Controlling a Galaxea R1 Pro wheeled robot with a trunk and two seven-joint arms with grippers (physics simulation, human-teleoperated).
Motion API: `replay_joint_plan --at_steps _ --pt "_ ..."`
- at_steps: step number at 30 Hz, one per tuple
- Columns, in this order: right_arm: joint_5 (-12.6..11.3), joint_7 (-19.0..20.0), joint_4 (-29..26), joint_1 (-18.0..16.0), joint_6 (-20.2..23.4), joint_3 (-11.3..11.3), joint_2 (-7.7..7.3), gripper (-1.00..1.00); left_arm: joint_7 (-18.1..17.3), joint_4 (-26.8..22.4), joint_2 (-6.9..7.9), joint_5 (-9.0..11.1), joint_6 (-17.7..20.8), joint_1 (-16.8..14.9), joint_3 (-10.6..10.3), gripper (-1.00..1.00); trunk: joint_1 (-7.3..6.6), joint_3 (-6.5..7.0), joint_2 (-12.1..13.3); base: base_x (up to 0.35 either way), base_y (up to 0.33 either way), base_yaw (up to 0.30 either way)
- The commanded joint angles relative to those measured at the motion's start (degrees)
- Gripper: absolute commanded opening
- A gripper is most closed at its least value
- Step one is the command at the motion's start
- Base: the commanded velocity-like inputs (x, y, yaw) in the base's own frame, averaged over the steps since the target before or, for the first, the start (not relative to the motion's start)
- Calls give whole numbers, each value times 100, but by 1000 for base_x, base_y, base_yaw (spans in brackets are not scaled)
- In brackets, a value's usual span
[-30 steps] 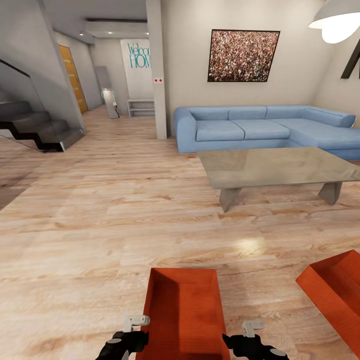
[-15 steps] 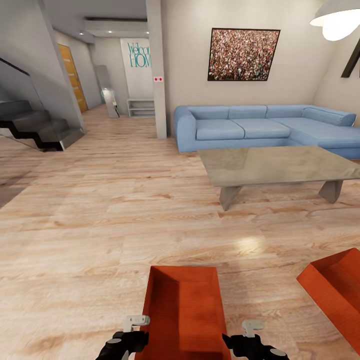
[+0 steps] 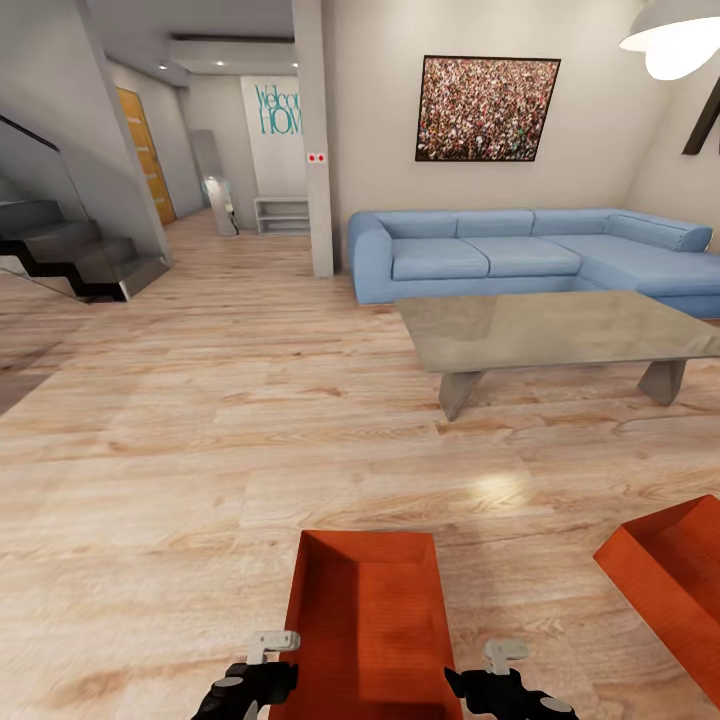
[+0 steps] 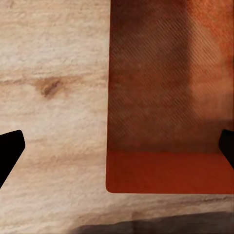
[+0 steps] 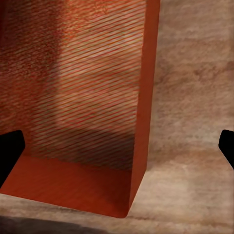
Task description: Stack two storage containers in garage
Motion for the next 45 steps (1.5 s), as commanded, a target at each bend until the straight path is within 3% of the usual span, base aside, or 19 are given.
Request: replay_joint_plan --at_steps 1,18,45 --pt "-4 39 2 -3 0 -38 2 100 40 -11 6 24 32 -1 -27 100 21 -23 -42 0 0 0" --pt "-5 33 2 -3 0 -30 2 100 49 -14 10 20 29 0 -27 100 394 -328 -724 0 0 0" --pt "3 33 2 -3 0 -30 11 100 49 -15 10 18 29 -1 -27 100 416 -346 -764 0 0 0"
